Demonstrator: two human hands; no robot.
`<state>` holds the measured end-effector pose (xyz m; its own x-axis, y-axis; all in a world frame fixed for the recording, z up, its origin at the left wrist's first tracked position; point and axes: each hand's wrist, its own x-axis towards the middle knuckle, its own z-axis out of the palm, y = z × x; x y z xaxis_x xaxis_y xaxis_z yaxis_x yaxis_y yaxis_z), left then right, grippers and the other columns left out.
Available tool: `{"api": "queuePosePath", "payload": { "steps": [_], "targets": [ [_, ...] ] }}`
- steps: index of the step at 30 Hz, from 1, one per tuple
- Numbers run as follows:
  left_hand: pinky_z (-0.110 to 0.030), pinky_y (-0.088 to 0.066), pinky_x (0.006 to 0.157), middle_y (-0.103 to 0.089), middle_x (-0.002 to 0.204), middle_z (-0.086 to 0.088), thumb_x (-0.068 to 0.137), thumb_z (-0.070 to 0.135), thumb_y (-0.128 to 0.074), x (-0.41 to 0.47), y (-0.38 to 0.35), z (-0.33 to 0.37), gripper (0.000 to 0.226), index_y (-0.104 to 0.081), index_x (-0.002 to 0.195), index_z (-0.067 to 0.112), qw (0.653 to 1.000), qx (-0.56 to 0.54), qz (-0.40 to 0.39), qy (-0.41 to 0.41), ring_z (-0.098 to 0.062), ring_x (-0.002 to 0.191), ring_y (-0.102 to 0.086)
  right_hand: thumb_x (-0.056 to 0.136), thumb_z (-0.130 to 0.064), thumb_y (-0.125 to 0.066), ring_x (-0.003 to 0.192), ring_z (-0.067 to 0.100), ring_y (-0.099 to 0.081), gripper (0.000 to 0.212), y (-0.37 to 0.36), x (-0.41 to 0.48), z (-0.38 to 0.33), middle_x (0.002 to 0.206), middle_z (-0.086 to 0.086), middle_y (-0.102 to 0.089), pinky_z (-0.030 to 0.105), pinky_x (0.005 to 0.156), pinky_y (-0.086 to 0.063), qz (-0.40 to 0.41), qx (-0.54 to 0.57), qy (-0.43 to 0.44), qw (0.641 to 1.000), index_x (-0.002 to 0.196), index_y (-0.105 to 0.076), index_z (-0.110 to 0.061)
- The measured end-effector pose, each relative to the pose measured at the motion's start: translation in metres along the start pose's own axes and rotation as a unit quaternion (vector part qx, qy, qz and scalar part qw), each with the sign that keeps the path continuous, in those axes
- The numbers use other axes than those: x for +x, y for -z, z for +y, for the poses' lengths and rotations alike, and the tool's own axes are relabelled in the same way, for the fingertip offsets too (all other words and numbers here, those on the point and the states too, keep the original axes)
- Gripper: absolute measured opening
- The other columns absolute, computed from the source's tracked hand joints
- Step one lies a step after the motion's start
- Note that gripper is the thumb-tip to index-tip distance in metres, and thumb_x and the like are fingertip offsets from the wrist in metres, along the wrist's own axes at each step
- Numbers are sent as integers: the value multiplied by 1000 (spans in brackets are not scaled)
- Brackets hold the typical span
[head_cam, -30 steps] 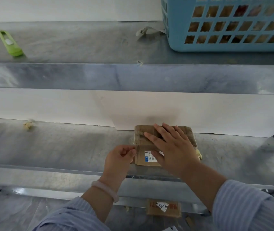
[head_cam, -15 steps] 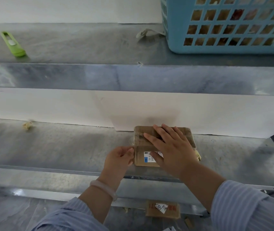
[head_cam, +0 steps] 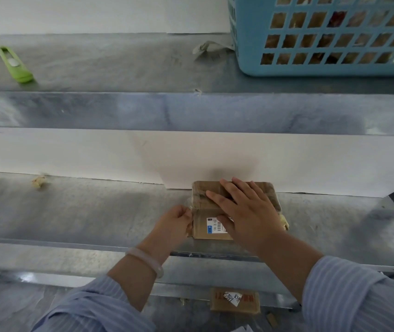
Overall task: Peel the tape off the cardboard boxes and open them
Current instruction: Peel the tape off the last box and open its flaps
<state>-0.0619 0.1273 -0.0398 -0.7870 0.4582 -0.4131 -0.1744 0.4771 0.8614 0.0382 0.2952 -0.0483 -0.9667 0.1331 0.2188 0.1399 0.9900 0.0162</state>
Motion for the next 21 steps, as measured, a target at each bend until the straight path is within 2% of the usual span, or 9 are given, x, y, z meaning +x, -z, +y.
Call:
{"api": "queuePosePath", "payload": {
  "steps": [4,8,11,14,16,18,19,21],
  "targets": [
    [-34,-48,73,-58,80,-8,100,12,-45,-12,20,6,20,-59,88,7,989,-132,-62,31,-20,78,-55,94,-49,-34,136,30,-42,51,-2,1,0,147,3,-46,51,113,-33,-3,-4,0,1000,143,-40,-38],
    [-31,-43,70,-59,72,-1,100,10,-44,-14,25,16,24,-57,80,11,972,-232,-43,16,-14,70,-53,94,-48,-36,136,29,-42,50,-3,1,1,146,2,-46,50,113,-33,0,-3,-1,1000,143,-40,-40],
    [-27,-46,67,-59,70,0,99,12,-47,-7,15,24,22,-58,80,12,982,-185,31,-20,-12,69,-54,93,-48,-38,135,29,-43,50,-3,1,1,145,2,-48,50,112,-34,3,0,-2,1000,142,-42,-39],
    [-27,-50,67,-64,82,-4,96,15,-55,2,7,25,12,-58,84,14,985,-132,82,-71,-13,75,-60,93,-47,-39,134,29,-43,50,-3,0,0,144,2,-49,51,112,-34,7,4,-1,1000,142,-42,-39],
    [-33,-56,71,-69,85,-1,89,18,-66,7,7,23,7,-61,84,20,989,-54,79,-113,-17,82,-66,93,-47,-40,133,29,-44,50,-3,-1,0,143,2,-49,51,111,-36,10,4,0,1000,141,-43,-39],
    [-41,-58,74,-69,78,3,82,15,-73,10,10,22,15,-60,80,23,985,8,95,-146,-19,79,-67,92,-47,-42,133,30,-45,50,-3,-1,0,143,2,-50,51,110,-36,11,6,0,1000,141,-44,-39],
    [-40,-58,73,-69,74,4,81,14,-74,11,13,22,18,-59,79,23,980,27,111,-161,-18,76,-67,92,-47,-42,133,30,-45,50,-3,-1,0,143,2,-50,51,111,-36,11,7,-1,1000,141,-44,-39],
    [-29,-55,68,-69,71,4,80,15,-75,12,15,23,23,-54,81,23,970,63,137,-192,-9,68,-65,92,-47,-41,133,29,-44,50,-3,-1,0,144,2,-49,51,111,-35,9,10,-1,1000,142,-44,-40]
  ]
}}
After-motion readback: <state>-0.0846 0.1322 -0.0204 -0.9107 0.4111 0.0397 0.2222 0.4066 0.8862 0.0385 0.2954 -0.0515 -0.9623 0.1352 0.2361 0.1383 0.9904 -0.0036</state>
